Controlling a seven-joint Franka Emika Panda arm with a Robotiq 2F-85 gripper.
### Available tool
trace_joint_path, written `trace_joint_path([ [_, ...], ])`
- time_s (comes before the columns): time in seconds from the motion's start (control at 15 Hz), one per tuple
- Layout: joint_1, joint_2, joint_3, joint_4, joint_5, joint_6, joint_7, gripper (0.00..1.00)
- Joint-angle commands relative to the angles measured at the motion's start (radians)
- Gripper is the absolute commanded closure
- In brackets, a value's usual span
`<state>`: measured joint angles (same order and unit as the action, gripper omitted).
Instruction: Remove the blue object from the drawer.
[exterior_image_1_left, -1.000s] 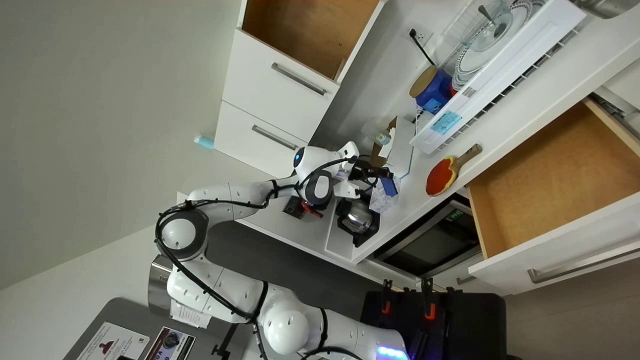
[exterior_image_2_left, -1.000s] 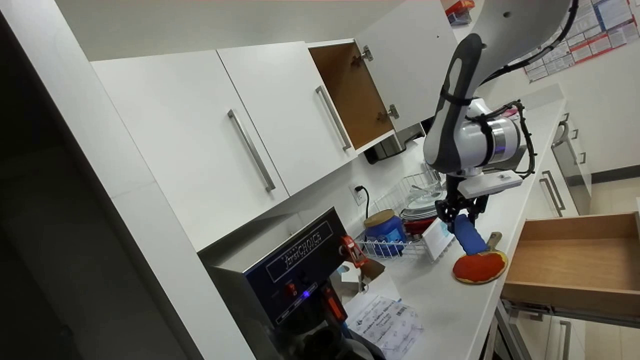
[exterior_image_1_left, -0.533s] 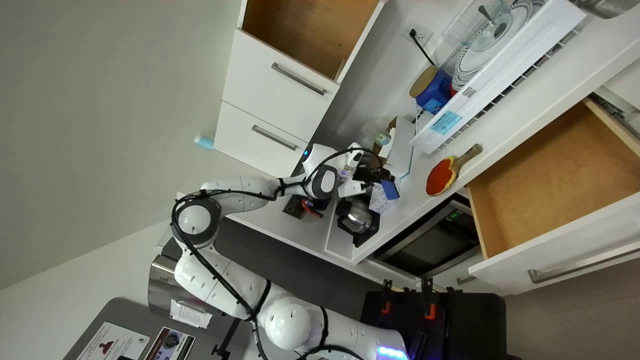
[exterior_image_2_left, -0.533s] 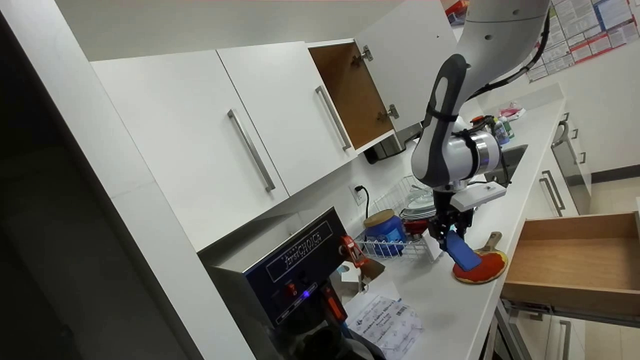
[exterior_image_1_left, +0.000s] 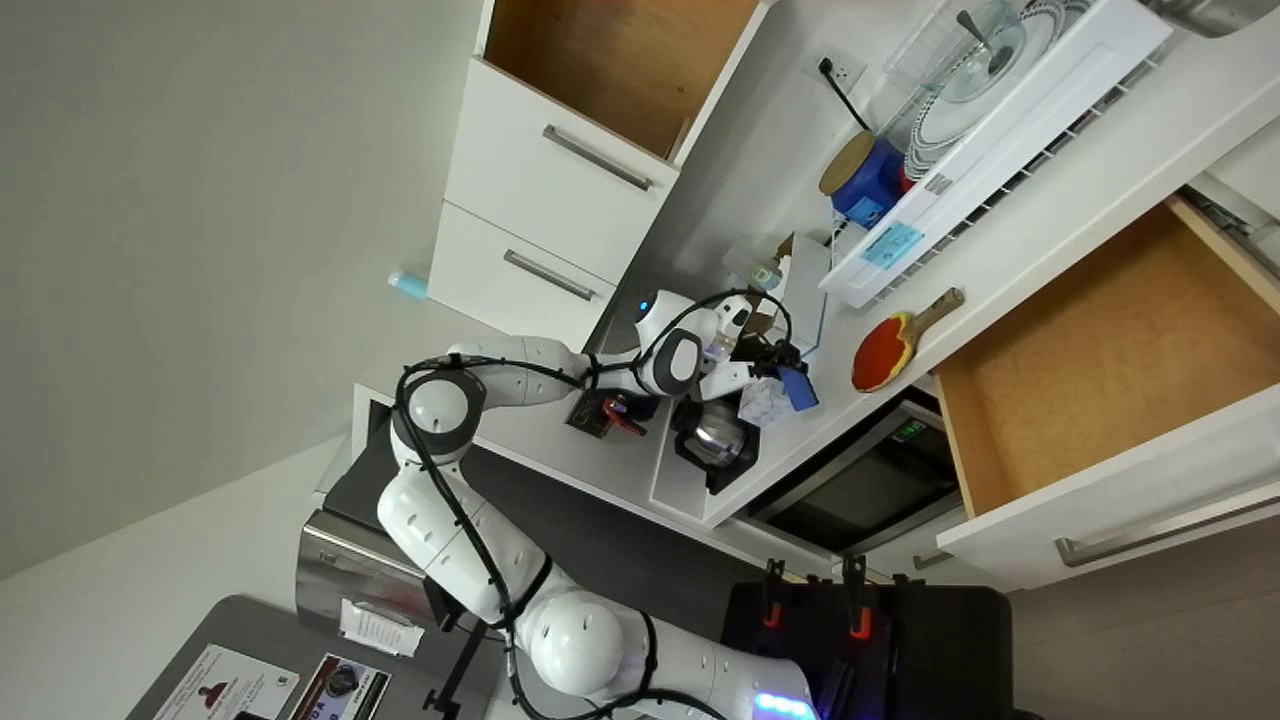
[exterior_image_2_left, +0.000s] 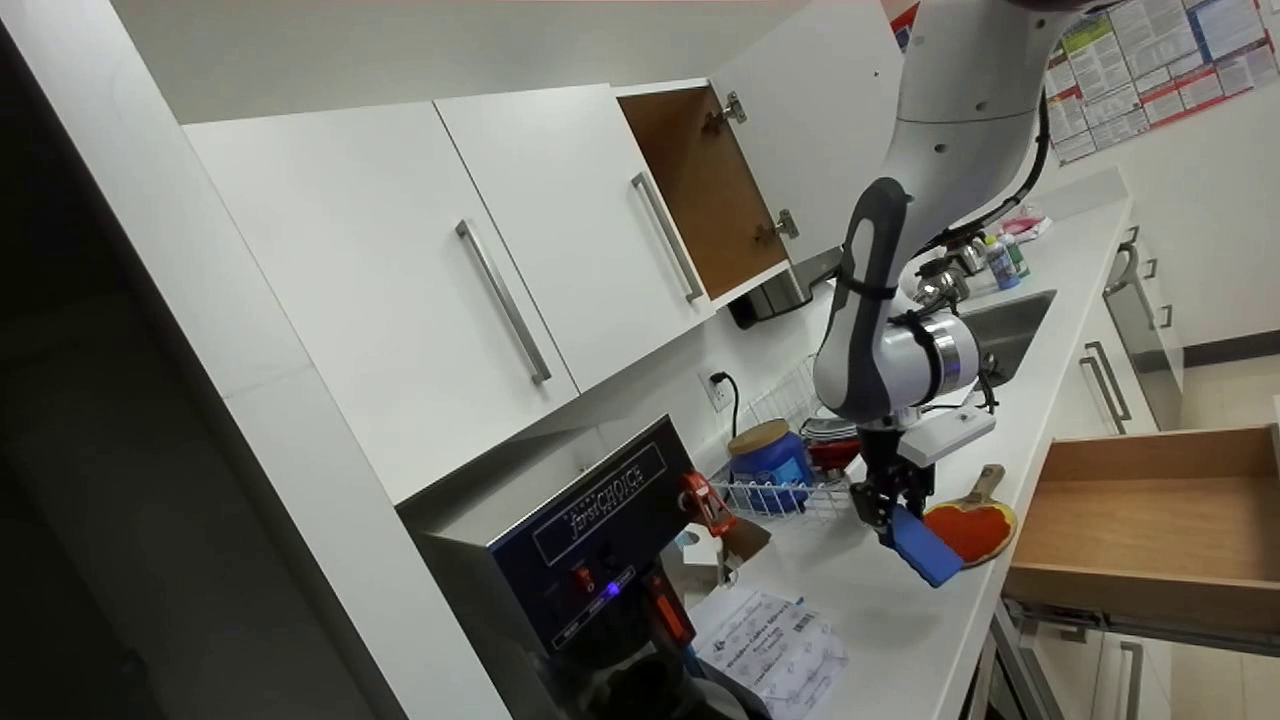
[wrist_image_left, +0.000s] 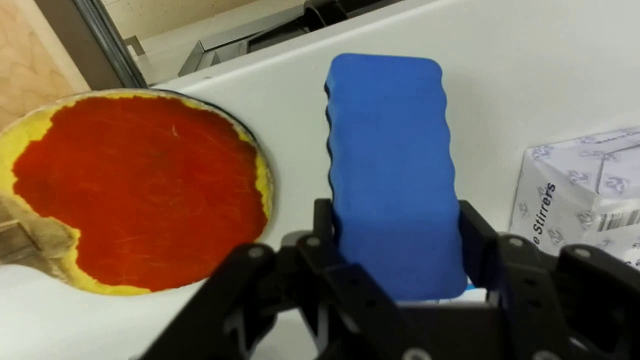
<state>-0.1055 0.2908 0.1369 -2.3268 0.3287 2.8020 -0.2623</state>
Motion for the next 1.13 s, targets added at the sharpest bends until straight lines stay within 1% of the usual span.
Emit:
trace_joint_path([
  [0.0,0.002,0.071,-0.004,0.077,-0.049,-0.032,0.003,0.65],
  [0.13,0.002,0.100,-0.002,0.102,-0.070,-0.031,0.012,0.65],
  [0.2,0.004,0.112,-0.001,0.112,-0.077,-0.025,0.019,0.15],
  [0.27,0.004,0.123,0.000,0.121,-0.083,-0.025,0.021,0.13],
  [0.4,0.005,0.140,0.000,0.137,-0.093,-0.027,0.027,0.01],
  [0.47,0.005,0.147,0.000,0.144,-0.099,-0.027,0.029,0.00],
  [0.8,0.006,0.162,0.002,0.160,-0.114,-0.027,0.035,0.00],
  [1.07,-0.008,0.159,0.012,0.143,-0.103,-0.001,0.017,0.00],
])
